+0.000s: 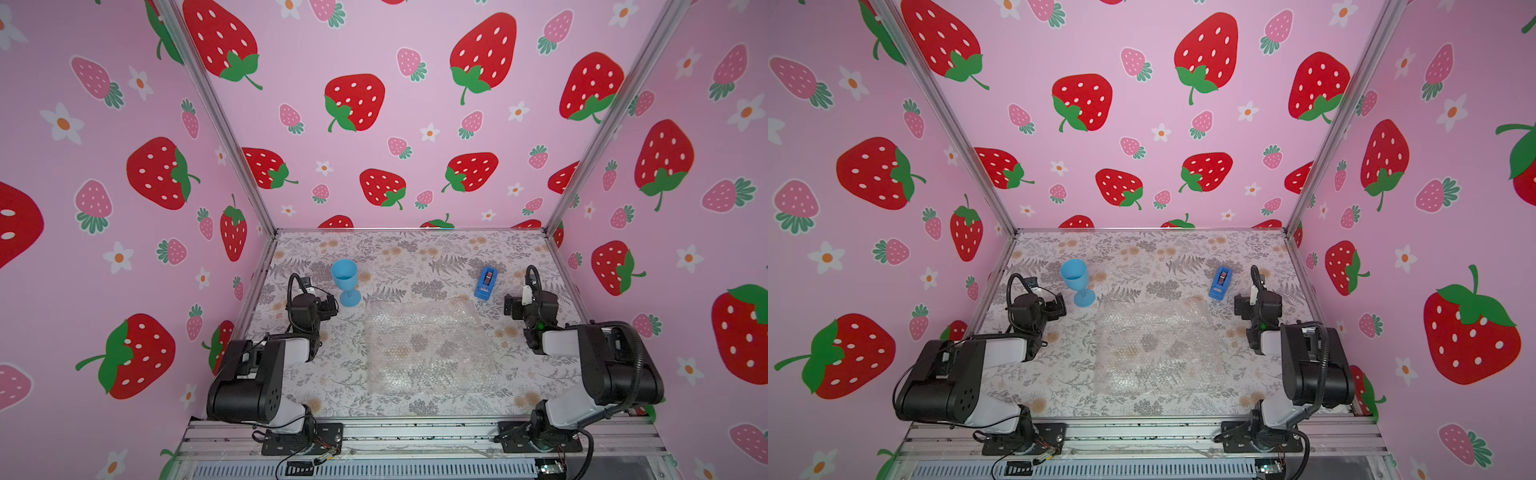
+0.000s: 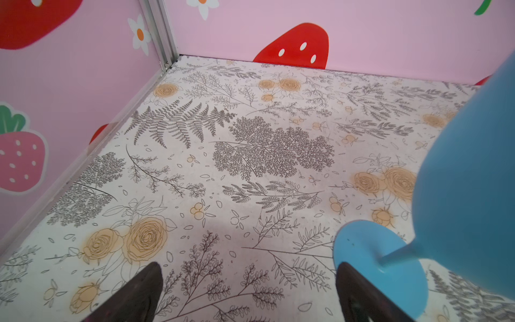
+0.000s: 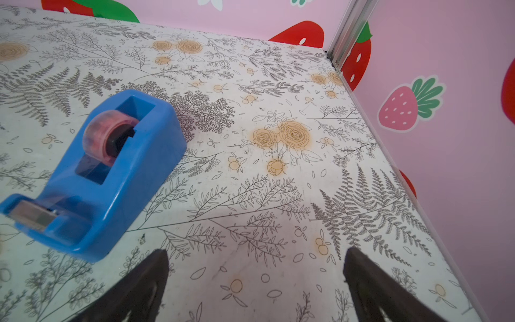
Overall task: Wrap wine glasses in bubble wrap
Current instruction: Pick up the wine glass at the center of the board.
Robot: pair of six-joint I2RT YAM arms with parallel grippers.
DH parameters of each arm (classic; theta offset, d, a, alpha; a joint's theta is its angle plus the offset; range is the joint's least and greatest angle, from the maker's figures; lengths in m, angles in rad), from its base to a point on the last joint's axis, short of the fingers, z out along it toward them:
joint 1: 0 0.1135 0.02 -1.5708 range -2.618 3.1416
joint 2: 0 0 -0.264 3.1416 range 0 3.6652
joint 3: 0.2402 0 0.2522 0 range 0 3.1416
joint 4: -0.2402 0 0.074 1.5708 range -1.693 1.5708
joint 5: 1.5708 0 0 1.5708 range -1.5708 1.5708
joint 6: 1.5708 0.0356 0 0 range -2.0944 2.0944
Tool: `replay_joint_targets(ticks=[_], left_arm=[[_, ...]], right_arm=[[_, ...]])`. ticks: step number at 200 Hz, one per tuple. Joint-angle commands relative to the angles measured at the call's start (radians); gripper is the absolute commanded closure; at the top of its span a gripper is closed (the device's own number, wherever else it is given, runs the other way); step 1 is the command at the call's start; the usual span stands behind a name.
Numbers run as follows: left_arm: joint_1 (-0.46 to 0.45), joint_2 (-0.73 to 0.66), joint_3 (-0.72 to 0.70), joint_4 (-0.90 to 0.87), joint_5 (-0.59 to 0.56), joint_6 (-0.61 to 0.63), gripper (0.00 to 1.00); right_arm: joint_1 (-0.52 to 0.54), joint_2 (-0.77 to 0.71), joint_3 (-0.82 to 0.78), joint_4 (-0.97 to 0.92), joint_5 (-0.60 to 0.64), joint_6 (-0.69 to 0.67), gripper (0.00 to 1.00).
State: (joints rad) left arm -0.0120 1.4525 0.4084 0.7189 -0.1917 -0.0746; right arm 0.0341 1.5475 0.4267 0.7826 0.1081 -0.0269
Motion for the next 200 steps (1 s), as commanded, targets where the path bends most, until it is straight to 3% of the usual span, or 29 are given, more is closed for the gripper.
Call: replay_joint_targets(ticks=[1, 17, 37, 55, 89, 124, 200], left_arm=[[-0.026, -0.125, -0.004, -0.048, -0.024, 0.024, 0.01], [-0.080, -0.213, -0.019, -0.073, -0.059, 0.052, 0.01], [-0.206, -0.282, -0.075, 0.033, -0.107, 0.136, 0.01], [-0.270, -0.315, -0.082, 0.042, -0.068, 0.146, 0.01], [-0.268, -0.271, -0.061, 0.085, 0.016, 0.040, 0.01], [-0.237, -0.120, 0.002, 0.153, 0.081, 0.018, 0.01], [-0.132, 0.102, 0.170, 0.202, 0.280, -0.009, 0.01]], right_arm=[[-0.004, -0.114, -0.006, -0.043, 0.032, 0.015, 0.01], [-0.004, -0.206, 0.024, -0.178, 0.087, 0.059, 0.01], [-0.004, -0.339, 0.093, -0.407, 0.207, 0.183, 0.01], [-0.005, -0.434, 0.126, -0.525, 0.236, 0.285, 0.01], [-0.004, -0.531, 0.137, -0.583, 0.020, 0.389, 0.01], [-0.002, -0.484, 0.157, -0.562, -0.156, 0.438, 0.00], [0.010, -0.433, 0.189, -0.565, -0.207, 0.401, 0.00]])
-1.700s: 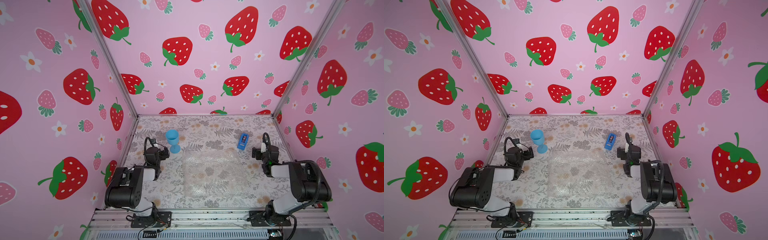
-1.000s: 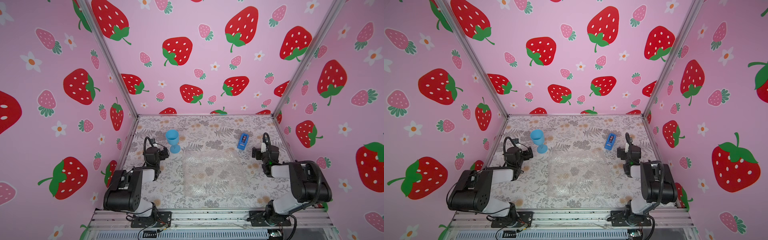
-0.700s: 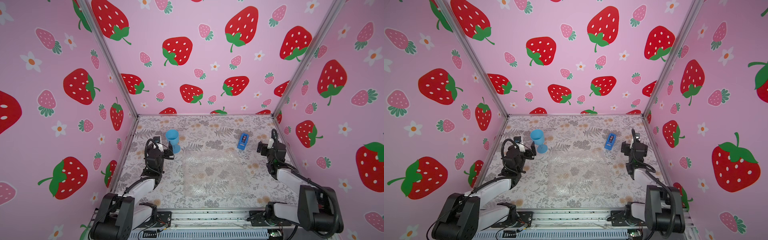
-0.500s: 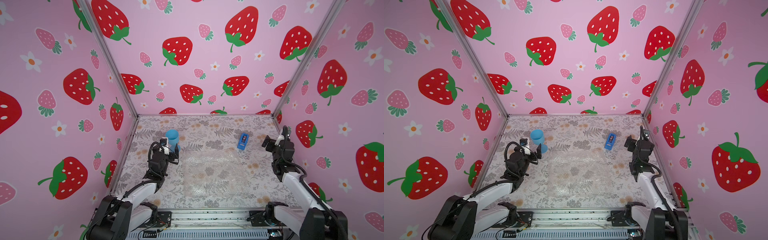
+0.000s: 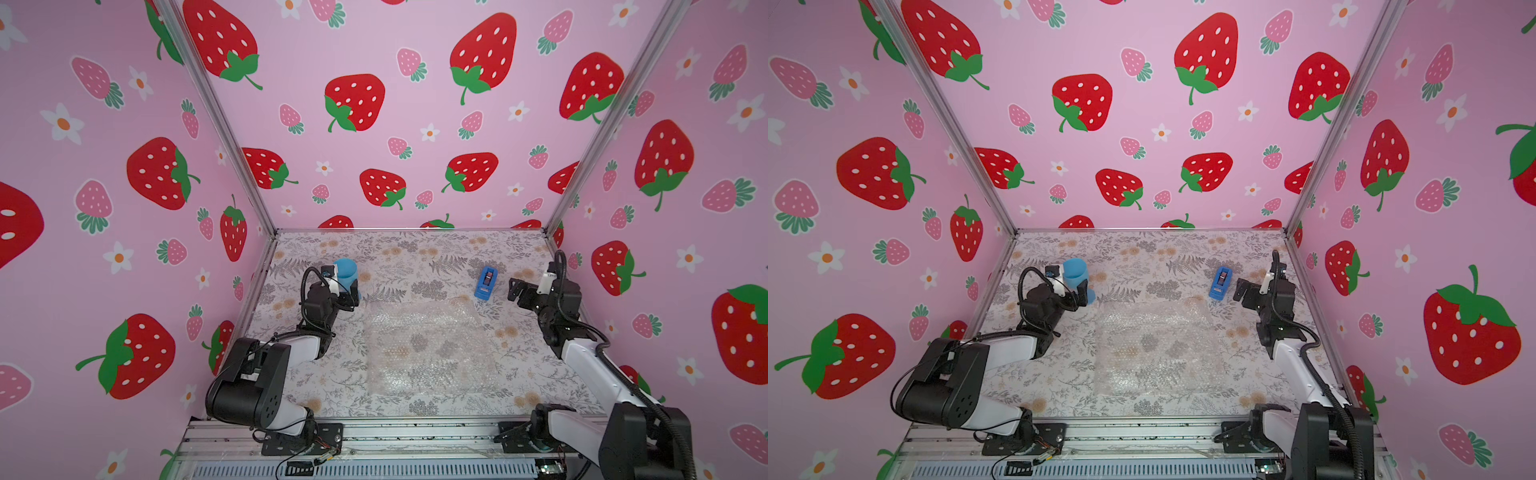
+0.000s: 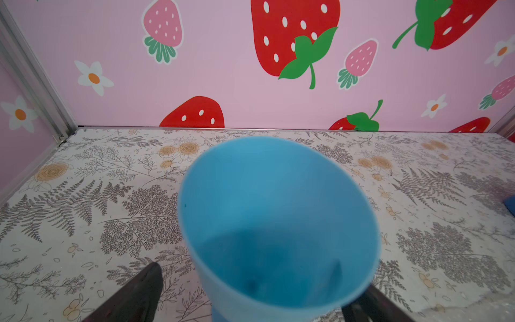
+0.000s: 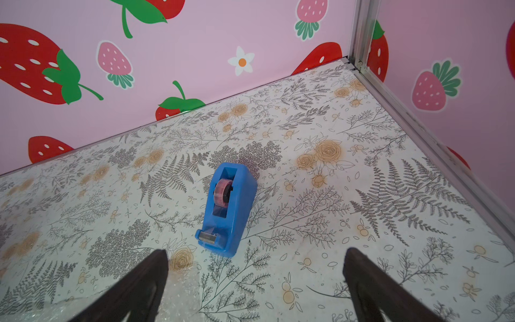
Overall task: Wrap wine glasses in bubble wrap
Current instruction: Pick up the wine glass at the center of the board.
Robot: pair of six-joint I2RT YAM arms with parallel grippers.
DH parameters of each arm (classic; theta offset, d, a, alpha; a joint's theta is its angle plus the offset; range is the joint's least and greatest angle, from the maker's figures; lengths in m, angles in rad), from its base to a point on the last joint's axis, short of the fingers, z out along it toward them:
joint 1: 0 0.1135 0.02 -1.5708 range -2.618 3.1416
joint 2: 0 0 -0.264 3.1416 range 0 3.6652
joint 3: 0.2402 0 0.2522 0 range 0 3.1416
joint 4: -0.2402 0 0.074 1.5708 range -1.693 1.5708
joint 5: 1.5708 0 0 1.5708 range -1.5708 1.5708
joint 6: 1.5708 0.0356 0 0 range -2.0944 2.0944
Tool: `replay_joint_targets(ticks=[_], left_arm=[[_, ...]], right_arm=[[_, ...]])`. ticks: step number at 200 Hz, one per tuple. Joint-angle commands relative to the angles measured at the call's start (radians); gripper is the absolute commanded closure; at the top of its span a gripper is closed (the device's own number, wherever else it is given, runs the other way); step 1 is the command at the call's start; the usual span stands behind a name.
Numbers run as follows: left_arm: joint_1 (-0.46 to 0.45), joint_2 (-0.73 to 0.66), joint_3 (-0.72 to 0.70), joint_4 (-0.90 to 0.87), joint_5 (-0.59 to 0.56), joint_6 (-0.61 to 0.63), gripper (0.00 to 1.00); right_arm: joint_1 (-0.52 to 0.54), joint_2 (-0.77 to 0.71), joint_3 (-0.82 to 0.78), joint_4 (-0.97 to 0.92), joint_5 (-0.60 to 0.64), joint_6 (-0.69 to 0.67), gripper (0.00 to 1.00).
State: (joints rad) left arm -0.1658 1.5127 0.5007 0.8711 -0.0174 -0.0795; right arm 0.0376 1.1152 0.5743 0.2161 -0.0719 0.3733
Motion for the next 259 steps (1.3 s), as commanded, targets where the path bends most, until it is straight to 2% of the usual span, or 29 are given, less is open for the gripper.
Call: replay_joint_targets(ticks=[1, 32, 54, 69, 92, 113, 162, 180, 203, 225, 259], left_arm=[[0.022, 0.044, 0.080, 0.049, 0.107, -0.004, 0.01], [0.028, 0.096, 0.145, 0.026, 0.141, 0.030, 0.00], [0.028, 0.113, 0.187, -0.026, 0.148, 0.045, 0.12], [0.025, 0.109, 0.197, -0.056, 0.194, 0.053, 0.20], [0.003, 0.086, 0.202, -0.114, 0.160, 0.056, 0.25], [-0.034, 0.042, 0.224, -0.221, 0.057, 0.047, 0.30], [-0.167, -0.205, 0.312, -0.626, -0.082, -0.062, 0.41], [-0.214, -0.289, 0.382, -0.819, -0.134, -0.127, 0.49], [-0.264, -0.360, 0.492, -1.045, -0.111, -0.175, 0.54], [-0.327, -0.399, 0.581, -1.241, -0.106, -0.263, 0.54], [-0.363, -0.364, 0.722, -1.571, -0.025, -0.417, 0.54]], right_arm=[[0.007, -0.001, 0.042, 0.002, -0.026, 0.000, 0.00], [0.008, -0.001, 0.054, -0.018, -0.022, -0.023, 0.00], [0.008, -0.002, 0.066, -0.034, -0.022, -0.034, 0.00], [0.008, -0.007, 0.071, -0.046, -0.019, -0.039, 0.00], [0.009, -0.015, 0.080, -0.056, -0.019, -0.042, 0.00], [0.012, -0.015, 0.096, -0.069, -0.025, -0.037, 0.00], [0.028, -0.008, 0.167, -0.146, -0.053, -0.008, 0.01], [0.037, -0.007, 0.204, -0.195, -0.071, 0.008, 0.01], [0.050, -0.009, 0.237, -0.239, -0.108, 0.029, 0.01], [0.066, -0.008, 0.262, -0.274, -0.132, 0.055, 0.03], [0.089, -0.002, 0.294, -0.334, -0.165, 0.073, 0.04]])
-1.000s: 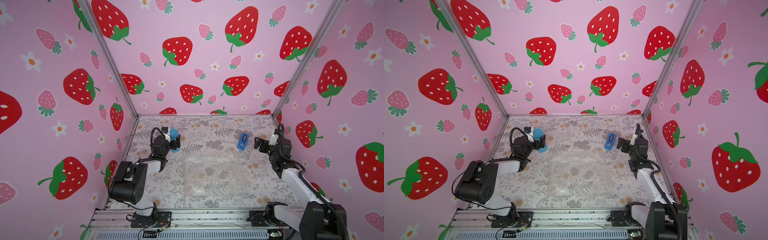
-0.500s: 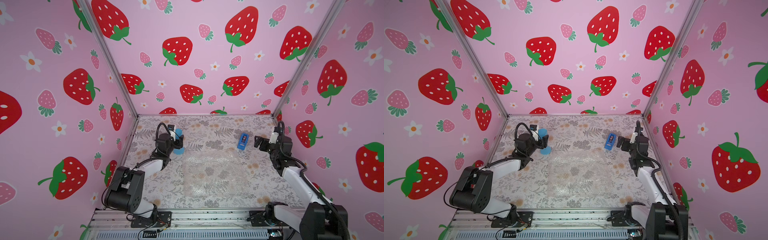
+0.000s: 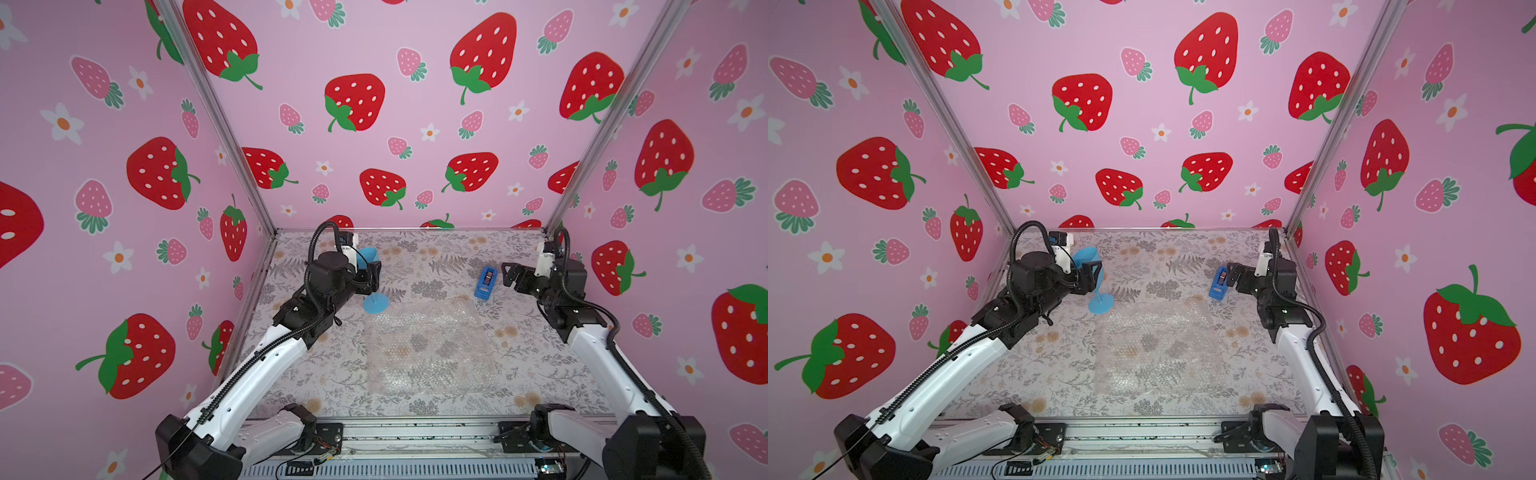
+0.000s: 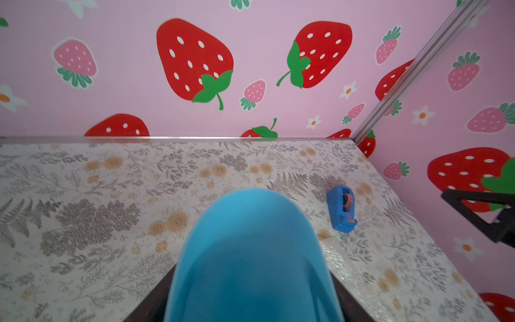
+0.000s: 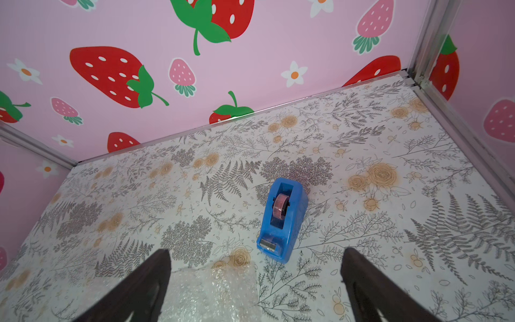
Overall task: Wrap wine glasses in bubble wrap
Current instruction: Pick up the wine glass at the center of the board, then place the wine glass on the bubble wrap.
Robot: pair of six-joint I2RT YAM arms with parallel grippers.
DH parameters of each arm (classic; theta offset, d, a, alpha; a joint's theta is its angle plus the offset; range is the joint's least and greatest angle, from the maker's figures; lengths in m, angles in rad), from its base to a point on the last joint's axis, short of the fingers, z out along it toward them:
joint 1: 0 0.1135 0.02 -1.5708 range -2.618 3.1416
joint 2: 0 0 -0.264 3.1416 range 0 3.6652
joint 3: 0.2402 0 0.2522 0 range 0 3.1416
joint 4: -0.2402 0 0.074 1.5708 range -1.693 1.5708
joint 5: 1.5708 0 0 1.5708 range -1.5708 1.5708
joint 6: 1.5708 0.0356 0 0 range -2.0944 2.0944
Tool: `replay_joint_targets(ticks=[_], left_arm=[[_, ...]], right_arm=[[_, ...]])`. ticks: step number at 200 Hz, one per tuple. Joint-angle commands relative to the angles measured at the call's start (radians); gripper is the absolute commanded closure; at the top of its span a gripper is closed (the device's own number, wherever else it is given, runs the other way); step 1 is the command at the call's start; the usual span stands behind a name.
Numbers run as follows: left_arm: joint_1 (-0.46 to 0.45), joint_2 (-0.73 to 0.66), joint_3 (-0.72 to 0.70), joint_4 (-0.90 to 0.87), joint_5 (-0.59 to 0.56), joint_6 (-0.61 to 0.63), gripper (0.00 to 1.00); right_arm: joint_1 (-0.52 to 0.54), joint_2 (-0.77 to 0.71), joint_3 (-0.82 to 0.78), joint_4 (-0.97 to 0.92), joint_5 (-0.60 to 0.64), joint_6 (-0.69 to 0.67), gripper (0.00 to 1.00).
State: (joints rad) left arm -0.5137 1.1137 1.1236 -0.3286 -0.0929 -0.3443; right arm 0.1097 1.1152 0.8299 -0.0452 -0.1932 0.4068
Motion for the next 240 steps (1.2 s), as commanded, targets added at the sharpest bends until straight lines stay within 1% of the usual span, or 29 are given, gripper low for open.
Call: replay_joint_targets(ticks=[1, 19, 27, 32, 38, 52, 66, 93, 108, 135, 153, 215, 224, 240], left_arm=[[-0.015, 0.037, 0.102, -0.379, 0.056, -0.154, 0.54], [-0.019, 0.107, 0.168, -0.529, 0.188, -0.153, 0.54], [-0.019, 0.147, 0.194, -0.589, 0.222, -0.166, 0.54], [-0.019, 0.173, 0.207, -0.622, 0.272, -0.171, 0.54], [-0.019, 0.201, 0.214, -0.657, 0.305, -0.181, 0.54], [-0.019, 0.271, 0.224, -0.706, 0.368, -0.204, 0.54], [-0.023, 0.328, 0.213, -0.699, 0.425, -0.227, 0.57], [-0.039, 0.389, 0.169, -0.628, 0.426, -0.283, 0.56], [-0.040, 0.427, 0.165, -0.613, 0.398, -0.300, 0.56], [-0.037, 0.509, 0.182, -0.630, 0.365, -0.293, 0.56], [-0.034, 0.541, 0.163, -0.620, 0.349, -0.297, 0.56], [-0.025, 0.643, 0.156, -0.597, 0.358, -0.278, 0.55], [-0.025, 0.654, 0.153, -0.592, 0.359, -0.280, 0.54], [-0.025, 0.677, 0.144, -0.573, 0.359, -0.284, 0.48]], right_arm=[[0.018, -0.003, 0.038, -0.074, -0.045, 0.040, 0.04], [0.026, -0.003, 0.040, -0.073, -0.095, 0.034, 0.04], [0.031, -0.001, 0.040, -0.066, -0.124, 0.026, 0.04], [0.036, 0.002, 0.041, -0.063, -0.138, 0.023, 0.04], [0.041, 0.007, 0.044, -0.062, -0.150, 0.018, 0.04], [0.051, 0.014, 0.056, -0.074, -0.166, 0.015, 0.05], [0.059, 0.019, 0.066, -0.094, -0.166, 0.015, 0.05], [0.067, 0.017, 0.055, -0.120, -0.140, 0.033, 0.05], [0.072, 0.021, 0.037, -0.113, -0.135, 0.049, 0.05], [0.077, 0.046, 0.035, -0.122, -0.131, 0.068, 0.05], [0.079, 0.062, 0.052, -0.152, -0.105, 0.075, 0.05], [0.081, 0.112, 0.070, -0.166, -0.106, 0.085, 0.05], [0.081, 0.115, 0.070, -0.169, -0.104, 0.086, 0.05], [0.081, 0.117, 0.072, -0.171, -0.101, 0.087, 0.05]])
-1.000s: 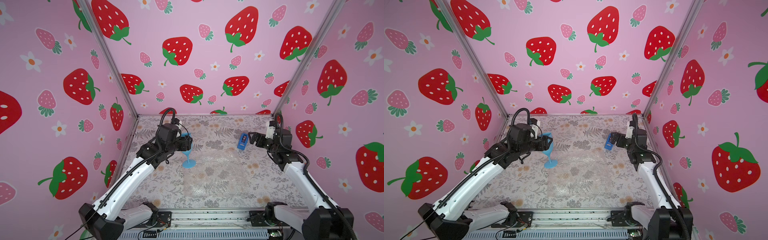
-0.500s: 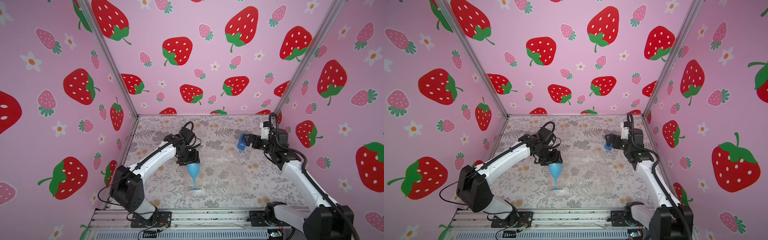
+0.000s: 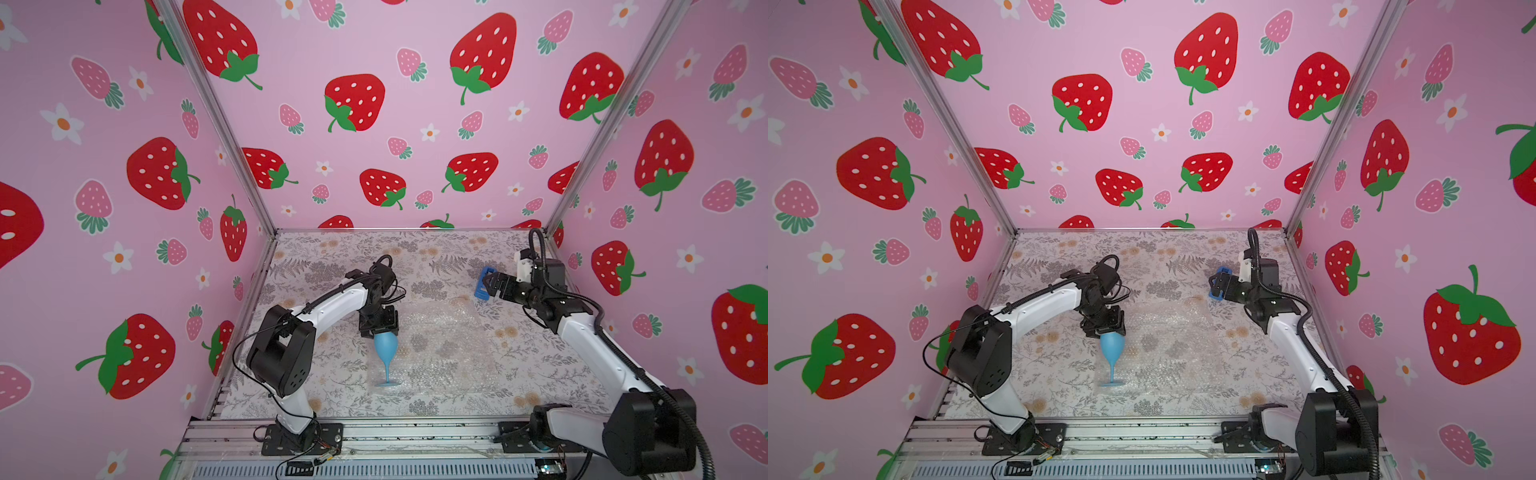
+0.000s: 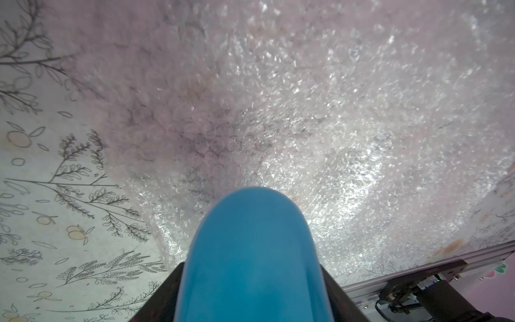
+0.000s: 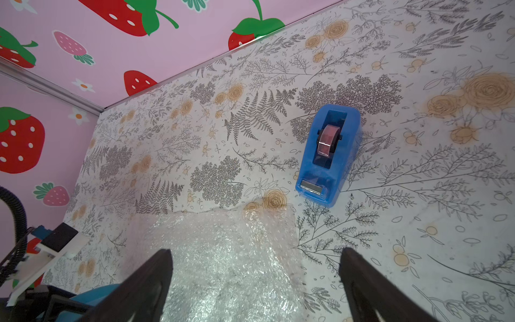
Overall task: Wrap wine glasses in bubble wrap
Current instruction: Place the wine glass on the bubble wrap.
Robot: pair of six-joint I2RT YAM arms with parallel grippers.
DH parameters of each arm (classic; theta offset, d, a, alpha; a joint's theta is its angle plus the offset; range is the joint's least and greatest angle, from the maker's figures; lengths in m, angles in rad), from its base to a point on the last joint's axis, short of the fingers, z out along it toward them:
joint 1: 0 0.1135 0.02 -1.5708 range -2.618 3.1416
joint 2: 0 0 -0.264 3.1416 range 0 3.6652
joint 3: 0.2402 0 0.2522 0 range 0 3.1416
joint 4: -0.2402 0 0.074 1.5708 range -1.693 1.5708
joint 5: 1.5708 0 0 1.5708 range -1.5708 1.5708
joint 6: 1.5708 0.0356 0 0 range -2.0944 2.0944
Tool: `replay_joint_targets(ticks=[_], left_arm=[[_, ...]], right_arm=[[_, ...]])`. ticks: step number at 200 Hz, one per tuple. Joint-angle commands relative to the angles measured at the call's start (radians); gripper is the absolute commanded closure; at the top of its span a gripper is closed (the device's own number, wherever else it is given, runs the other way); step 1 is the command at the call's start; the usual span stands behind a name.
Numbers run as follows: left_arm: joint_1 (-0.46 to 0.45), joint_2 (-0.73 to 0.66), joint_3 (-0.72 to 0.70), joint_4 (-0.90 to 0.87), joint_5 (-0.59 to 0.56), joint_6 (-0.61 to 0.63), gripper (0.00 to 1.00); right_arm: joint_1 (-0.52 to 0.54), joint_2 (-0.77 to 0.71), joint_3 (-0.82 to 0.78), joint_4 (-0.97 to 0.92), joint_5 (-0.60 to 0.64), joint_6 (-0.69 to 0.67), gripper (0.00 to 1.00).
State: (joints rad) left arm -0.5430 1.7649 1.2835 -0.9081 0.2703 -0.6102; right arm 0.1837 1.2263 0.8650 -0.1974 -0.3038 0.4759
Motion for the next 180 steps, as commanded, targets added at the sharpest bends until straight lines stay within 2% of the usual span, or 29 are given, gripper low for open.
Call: replay_joint_targets(ticks=[1, 42, 75, 94, 99, 149, 180], left_arm=[[0.005, 0.026, -0.016, 0.008, -0.004, -0.019, 0.48], [0.021, 0.065, -0.019, 0.058, 0.001, -0.031, 0.40], [0.021, 0.093, -0.028, 0.079, 0.005, -0.026, 0.21], [0.021, 0.080, -0.031, 0.081, 0.004, -0.028, 0.14], [0.021, 0.074, -0.032, 0.080, 0.002, -0.028, 0.08], [0.032, -0.105, -0.041, 0.054, -0.084, -0.041, 0.00], [0.061, -0.286, -0.175, 0.130, -0.144, -0.067, 0.01]], right_arm=[[0.007, 0.006, 0.036, -0.019, 0.009, 0.017, 0.05], [0.008, 0.007, 0.037, -0.020, 0.005, 0.014, 0.06], [0.008, 0.007, 0.036, -0.027, 0.006, 0.004, 0.05], [0.008, 0.007, 0.036, -0.028, 0.005, 0.000, 0.06], [0.008, 0.007, 0.036, -0.029, 0.006, 0.000, 0.06], [0.010, -0.005, 0.046, -0.057, -0.020, 0.002, 0.06], [0.028, -0.020, 0.037, -0.083, -0.081, 0.040, 0.08]])
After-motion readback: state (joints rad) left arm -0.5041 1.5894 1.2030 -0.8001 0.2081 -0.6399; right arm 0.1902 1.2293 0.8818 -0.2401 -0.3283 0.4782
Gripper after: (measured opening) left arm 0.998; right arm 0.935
